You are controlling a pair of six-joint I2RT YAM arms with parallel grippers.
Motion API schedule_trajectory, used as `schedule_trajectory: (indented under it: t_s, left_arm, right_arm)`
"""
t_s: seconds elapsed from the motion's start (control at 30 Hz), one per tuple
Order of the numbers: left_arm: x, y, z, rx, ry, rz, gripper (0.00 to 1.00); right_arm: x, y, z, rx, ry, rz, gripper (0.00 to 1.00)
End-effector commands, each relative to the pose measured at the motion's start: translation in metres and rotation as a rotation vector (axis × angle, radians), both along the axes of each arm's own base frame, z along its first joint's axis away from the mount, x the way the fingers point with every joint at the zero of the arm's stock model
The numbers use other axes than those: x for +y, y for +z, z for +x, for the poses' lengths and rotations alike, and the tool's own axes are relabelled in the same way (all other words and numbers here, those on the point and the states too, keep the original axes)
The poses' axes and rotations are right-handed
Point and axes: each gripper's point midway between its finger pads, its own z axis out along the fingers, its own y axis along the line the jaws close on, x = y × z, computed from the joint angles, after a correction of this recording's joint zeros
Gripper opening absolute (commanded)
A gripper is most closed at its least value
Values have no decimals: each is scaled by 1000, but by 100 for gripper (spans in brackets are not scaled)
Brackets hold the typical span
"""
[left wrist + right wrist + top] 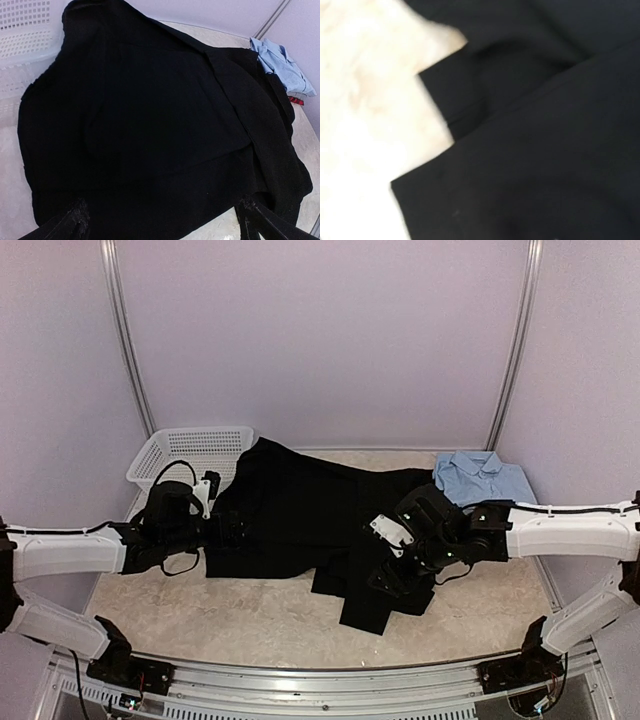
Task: Fold and stack the long sleeve shirts
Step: Move the flattened shirt to the center of the board.
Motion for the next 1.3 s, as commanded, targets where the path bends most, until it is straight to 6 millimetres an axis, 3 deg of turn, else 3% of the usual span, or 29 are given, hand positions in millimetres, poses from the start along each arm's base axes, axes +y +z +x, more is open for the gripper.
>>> schedule_trajectory:
  t_s: [0.0,0.3,0.6,0.8,0.93,1.27]
  left_arm:
    - [-24,0,-7,4,-47,-92,98]
    - [-42,-63,5,174,-57,62,97]
    - [-32,-127,7,333,-10,211,87]
    - [-20,-153,-25,442,-17,278,77]
    - [0,-166,-55,504,11,351,75]
    - [37,-167,-111,572,91,443,74]
  right_arm:
    - [-8,-26,-9,72,-95,-32,59]
    - [-47,-52,23,137,-350,-94,59]
    - [-61,-98,16,245,-351,-143,57]
    - [-72,-115,-8,348,-365,-160,56]
    - [-82,-124,-27,424,-384,-176,53]
    - [-95,-118,-79,578,-414,-153,49]
